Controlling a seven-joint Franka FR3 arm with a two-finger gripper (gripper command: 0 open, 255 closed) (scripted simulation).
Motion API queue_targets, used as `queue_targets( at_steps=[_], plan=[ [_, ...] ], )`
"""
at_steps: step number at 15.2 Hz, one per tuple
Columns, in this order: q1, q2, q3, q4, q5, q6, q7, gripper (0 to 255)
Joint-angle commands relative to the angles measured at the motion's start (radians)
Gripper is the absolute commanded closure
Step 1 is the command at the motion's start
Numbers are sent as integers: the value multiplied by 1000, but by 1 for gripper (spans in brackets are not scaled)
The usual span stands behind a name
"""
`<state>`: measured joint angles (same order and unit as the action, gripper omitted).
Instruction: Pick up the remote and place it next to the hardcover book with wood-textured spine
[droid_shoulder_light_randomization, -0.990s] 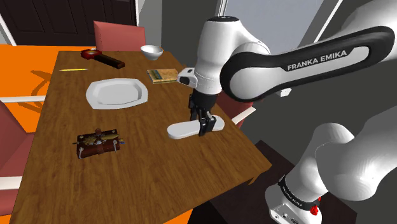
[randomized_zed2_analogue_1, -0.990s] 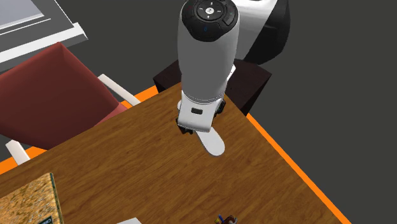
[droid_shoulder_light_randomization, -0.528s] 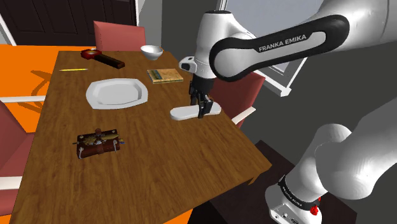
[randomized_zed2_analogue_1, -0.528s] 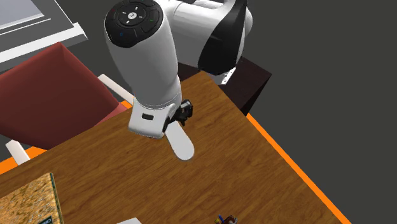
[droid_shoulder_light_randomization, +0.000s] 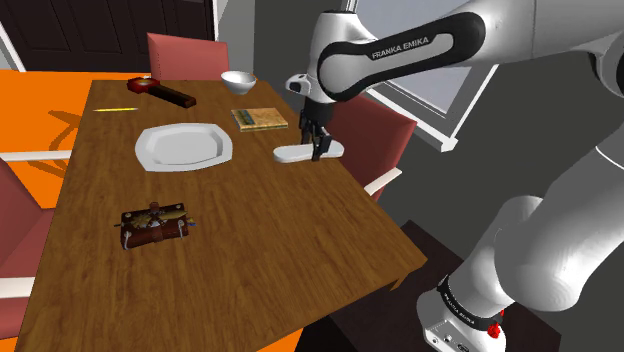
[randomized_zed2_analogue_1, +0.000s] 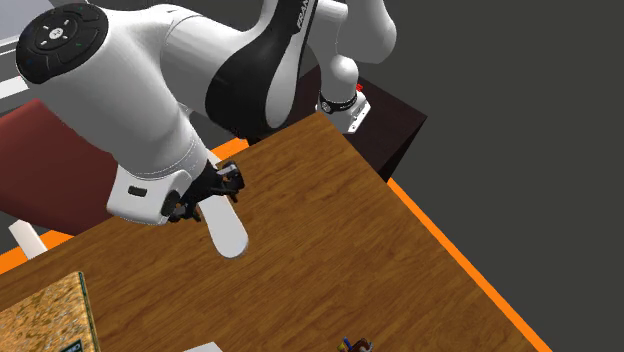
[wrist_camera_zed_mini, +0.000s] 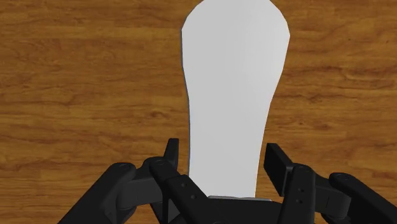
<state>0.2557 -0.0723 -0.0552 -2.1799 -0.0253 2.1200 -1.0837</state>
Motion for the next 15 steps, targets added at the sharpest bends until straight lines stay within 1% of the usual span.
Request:
queue_targets(
  at_steps=[1, 6, 12, 15],
  plan=[
    [-19, 52, -23, 61, 3, -8, -45, 255],
    [-67, 182, -66, 224, 22, -40, -145, 255],
    [-132, 358, -100, 463, 57, -104, -253, 255],
    [-133, 369, -99, 438, 59, -68, -254, 255]
  ],
)
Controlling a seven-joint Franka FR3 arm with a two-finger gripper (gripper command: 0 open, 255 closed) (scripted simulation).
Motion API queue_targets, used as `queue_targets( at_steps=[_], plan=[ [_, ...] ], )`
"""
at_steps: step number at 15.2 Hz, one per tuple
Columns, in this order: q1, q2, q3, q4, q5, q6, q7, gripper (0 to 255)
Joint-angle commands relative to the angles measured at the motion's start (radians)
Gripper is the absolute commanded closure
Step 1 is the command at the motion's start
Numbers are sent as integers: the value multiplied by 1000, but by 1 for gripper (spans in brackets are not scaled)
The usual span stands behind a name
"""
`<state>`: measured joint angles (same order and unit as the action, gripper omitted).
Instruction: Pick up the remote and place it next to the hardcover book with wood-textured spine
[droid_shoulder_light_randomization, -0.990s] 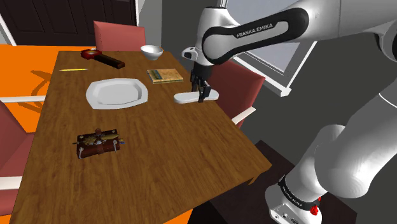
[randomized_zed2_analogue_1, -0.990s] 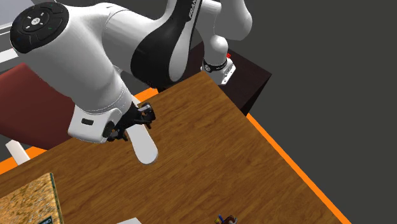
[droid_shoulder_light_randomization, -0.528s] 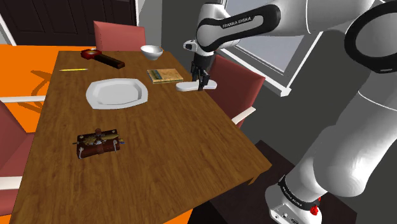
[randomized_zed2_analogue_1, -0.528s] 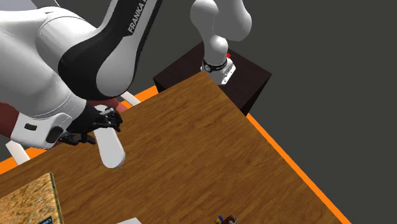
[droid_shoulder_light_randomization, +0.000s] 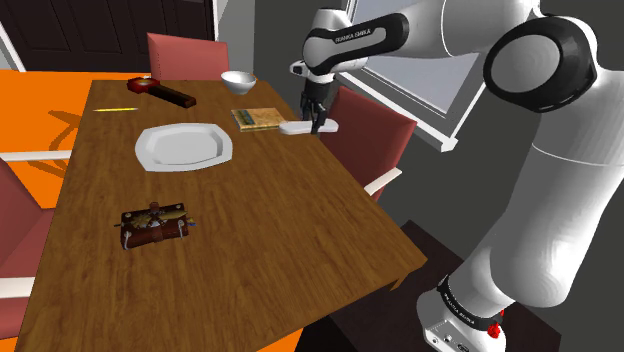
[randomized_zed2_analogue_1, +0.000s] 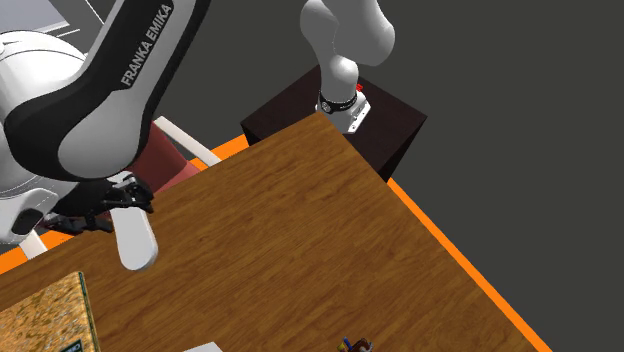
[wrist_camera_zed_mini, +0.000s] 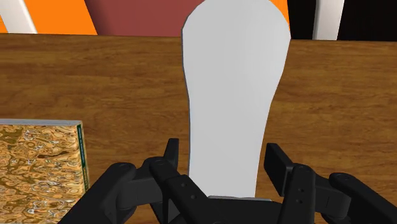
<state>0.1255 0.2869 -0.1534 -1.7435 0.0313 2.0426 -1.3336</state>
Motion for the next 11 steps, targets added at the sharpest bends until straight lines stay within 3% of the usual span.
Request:
queue_targets(
  at_steps=[1, 11],
  plan=[
    [-3, 15, 0, -6, 3, 21, -5, 255],
    [-5, 68, 4, -69, 13, 137, -10, 255]
  ],
)
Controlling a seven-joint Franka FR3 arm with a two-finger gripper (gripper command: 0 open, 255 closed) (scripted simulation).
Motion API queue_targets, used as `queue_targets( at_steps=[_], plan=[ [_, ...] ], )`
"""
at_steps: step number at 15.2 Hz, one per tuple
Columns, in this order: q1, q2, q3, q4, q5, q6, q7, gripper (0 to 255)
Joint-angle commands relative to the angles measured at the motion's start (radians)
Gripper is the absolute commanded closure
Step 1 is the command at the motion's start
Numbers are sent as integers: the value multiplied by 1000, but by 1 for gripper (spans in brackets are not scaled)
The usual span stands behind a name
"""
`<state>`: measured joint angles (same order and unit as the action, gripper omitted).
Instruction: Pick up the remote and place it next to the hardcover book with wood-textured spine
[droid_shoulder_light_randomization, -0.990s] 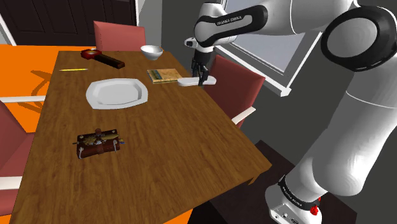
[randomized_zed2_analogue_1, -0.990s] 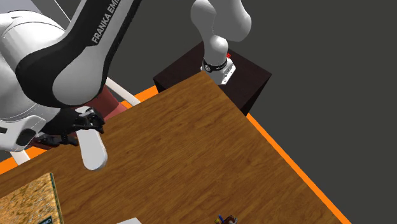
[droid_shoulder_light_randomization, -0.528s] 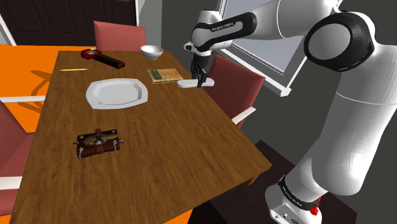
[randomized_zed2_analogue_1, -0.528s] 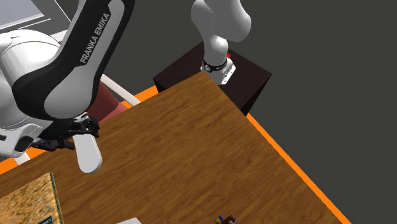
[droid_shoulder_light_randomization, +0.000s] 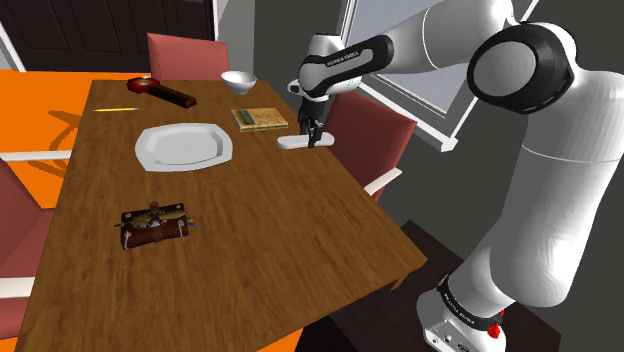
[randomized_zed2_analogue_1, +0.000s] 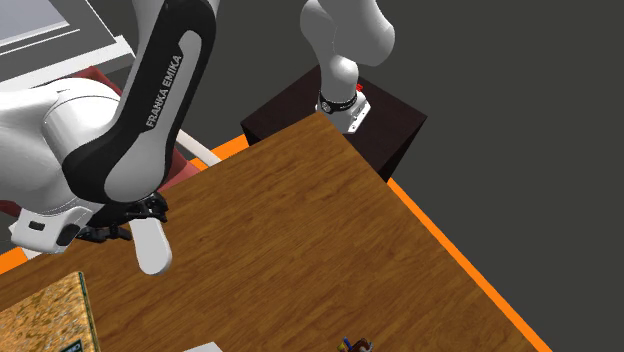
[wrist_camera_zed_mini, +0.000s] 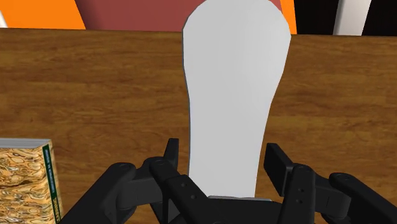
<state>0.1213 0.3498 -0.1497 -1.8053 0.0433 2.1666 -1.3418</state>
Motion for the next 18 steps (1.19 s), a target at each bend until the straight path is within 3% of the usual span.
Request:
queue_targets(
  at_steps=[1, 8, 9, 14, 18],
  plan=[
    [-1, 12, 1, -13, 3, 26, -3, 255],
    [-1, 12, 1, -13, 3, 26, -3, 255],
    [-2, 12, 1, -13, 3, 26, -3, 0],
    [-1, 12, 1, -13, 3, 26, -3, 0],
    [2, -43, -3, 40, -8, -82, 4, 0]
  ],
)
